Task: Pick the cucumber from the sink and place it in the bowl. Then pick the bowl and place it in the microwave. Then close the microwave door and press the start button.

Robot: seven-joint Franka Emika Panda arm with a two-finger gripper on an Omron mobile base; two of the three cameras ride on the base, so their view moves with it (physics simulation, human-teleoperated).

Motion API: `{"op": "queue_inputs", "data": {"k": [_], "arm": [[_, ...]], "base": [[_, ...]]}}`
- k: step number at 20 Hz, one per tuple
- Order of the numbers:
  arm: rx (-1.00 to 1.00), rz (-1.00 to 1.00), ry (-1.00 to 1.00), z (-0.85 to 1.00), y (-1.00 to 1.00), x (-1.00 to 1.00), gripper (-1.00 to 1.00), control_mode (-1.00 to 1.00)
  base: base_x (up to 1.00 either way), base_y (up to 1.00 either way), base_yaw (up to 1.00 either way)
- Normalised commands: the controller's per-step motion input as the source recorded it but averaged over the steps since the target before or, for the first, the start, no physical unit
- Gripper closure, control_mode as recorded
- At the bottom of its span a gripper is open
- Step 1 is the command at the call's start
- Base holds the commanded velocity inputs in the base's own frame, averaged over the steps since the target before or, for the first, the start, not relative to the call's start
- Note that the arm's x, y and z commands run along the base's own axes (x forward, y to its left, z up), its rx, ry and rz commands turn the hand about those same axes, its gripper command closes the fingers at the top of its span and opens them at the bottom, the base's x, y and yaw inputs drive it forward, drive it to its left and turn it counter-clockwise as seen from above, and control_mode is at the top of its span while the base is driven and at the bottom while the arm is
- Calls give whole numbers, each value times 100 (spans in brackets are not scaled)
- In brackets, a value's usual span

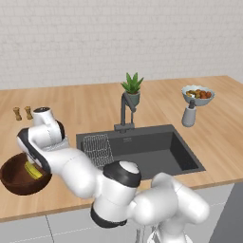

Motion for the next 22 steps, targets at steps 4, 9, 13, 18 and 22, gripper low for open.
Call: {"op": "queue_inputs", "data": {"k": [4, 9, 13, 18, 22], "arm": [[-4, -5, 3, -36, 10, 18, -100, -100], [-5, -4, 3, -37, 14, 15, -100, -100], [-5, -4, 1, -34, 23, 6, 100, -100], [-1, -1, 0, -22, 10, 0, 100, -100], [0, 0, 0, -21, 6, 0, 100, -100]], "base": [[0, 0, 0], [0, 0, 0], [0, 0, 0], [0, 0, 0], [0, 0, 0]]}}
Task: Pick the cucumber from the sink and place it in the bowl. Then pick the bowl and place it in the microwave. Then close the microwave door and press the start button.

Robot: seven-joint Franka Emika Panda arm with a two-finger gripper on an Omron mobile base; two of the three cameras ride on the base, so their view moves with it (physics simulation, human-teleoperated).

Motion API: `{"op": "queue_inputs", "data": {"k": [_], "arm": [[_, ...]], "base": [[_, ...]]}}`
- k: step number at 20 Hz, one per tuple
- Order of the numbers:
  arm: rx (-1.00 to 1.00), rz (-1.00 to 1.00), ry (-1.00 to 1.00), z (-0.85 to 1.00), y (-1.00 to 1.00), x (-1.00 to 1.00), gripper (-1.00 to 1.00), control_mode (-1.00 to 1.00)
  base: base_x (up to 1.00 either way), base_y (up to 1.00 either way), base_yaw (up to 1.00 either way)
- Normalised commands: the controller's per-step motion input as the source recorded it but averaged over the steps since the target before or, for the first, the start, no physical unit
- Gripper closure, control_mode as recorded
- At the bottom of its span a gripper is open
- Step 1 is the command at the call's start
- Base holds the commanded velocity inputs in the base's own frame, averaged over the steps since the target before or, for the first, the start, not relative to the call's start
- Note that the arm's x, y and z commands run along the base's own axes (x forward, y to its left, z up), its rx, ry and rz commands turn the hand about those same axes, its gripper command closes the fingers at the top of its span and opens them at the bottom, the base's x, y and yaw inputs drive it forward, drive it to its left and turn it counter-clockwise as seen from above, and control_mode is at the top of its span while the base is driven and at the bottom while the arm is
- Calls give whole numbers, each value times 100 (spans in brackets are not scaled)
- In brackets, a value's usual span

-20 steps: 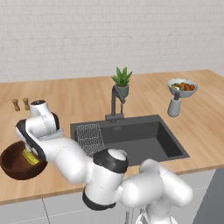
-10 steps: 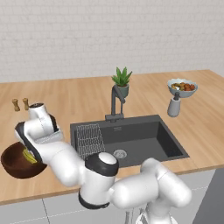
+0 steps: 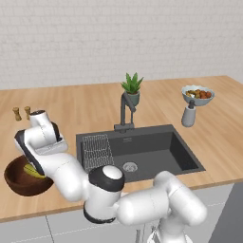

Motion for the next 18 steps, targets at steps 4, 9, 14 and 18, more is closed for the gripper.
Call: {"op": "queue_inputs", "data": {"k": [4, 9, 14, 18], "arm": [[0, 0, 0, -36, 6, 0, 100, -100], [0, -1, 0, -8, 3, -18, 100, -100], [0, -12, 0, 24, 0, -44, 100, -100], [0, -18, 0, 26, -3, -30, 100, -100]], "base": [[0, 0, 0], [0, 0, 0], [0, 0, 0], [0, 0, 0]]}}
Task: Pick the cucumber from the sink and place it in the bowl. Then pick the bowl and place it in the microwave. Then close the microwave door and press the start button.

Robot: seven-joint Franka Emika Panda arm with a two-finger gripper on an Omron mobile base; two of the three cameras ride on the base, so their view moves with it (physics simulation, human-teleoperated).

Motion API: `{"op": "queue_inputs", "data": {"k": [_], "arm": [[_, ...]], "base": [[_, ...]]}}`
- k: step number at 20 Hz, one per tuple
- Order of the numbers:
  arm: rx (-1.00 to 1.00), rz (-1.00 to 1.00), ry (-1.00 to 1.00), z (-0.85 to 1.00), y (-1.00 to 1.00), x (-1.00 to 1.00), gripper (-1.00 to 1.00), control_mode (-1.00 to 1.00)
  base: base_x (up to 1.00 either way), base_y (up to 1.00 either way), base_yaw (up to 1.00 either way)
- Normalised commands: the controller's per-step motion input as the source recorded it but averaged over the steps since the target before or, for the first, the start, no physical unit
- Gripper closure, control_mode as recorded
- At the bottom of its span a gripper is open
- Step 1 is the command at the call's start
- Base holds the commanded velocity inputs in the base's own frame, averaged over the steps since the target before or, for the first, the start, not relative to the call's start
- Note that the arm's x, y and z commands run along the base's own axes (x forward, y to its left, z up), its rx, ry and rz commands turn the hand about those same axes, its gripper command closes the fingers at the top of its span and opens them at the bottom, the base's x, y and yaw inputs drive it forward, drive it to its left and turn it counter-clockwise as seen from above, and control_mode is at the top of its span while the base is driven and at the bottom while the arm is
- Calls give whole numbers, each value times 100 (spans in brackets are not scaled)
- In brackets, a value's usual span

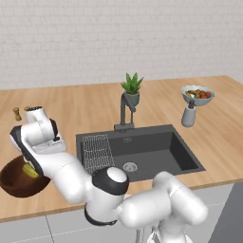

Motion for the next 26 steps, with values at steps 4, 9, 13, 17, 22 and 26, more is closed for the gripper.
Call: {"op": "queue_inputs", "data": {"k": [4, 9, 13, 17, 22, 26], "arm": [[0, -16, -5, 13, -6, -27, 100, -100], [4, -13, -16, 15, -10, -41, 100, -100], [0, -17, -19, 56, -10, -46, 100, -100], [0, -25, -16, 73, -26, -36, 100, -100], [0, -27, -13, 76, -65, -38, 100, -100], [0, -29, -8, 71, -80, -40, 100, -100]], "base": [[0, 0, 0], [0, 0, 0], [0, 0, 0], [0, 0, 0], [0, 0, 0], [0, 0, 0]]}}
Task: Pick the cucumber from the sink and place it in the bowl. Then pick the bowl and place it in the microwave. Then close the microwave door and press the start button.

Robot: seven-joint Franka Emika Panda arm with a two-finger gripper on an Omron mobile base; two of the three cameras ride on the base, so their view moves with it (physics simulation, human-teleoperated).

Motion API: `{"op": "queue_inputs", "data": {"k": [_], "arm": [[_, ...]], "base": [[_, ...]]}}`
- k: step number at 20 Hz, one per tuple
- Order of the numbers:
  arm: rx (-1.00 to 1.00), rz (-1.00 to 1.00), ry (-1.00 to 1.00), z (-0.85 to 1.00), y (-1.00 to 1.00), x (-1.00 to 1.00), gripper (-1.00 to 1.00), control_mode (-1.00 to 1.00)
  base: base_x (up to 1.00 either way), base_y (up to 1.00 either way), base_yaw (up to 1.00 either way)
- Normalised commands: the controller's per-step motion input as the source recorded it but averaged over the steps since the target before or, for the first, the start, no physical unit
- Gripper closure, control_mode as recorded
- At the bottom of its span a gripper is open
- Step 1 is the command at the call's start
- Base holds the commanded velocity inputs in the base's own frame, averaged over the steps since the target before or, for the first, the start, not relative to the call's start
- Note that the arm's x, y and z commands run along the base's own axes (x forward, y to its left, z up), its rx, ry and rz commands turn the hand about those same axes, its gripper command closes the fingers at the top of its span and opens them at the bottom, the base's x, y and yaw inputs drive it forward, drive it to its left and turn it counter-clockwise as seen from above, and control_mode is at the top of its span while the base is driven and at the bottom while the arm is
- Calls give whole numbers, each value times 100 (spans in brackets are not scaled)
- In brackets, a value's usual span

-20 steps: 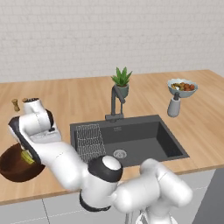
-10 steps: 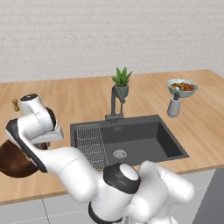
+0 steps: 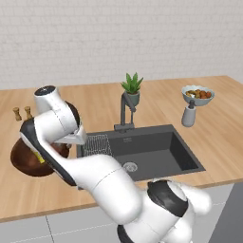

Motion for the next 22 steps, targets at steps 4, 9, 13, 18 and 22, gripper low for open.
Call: {"op": "queue_inputs", "data": {"k": [4, 9, 13, 18, 22], "arm": [[0, -36, -2, 58, -77, -37, 100, -100], [13, -44, 0, 40, -75, -33, 100, -100], [16, -34, -3, 42, -51, -40, 100, -100], [-1, -41, -7, 49, -44, -36, 100, -100], [0, -41, -2, 27, -74, -21, 100, -100]], "base": [[0, 0, 0], [0, 0, 0], [0, 0, 0], [0, 0, 0], [0, 0, 0]]}}
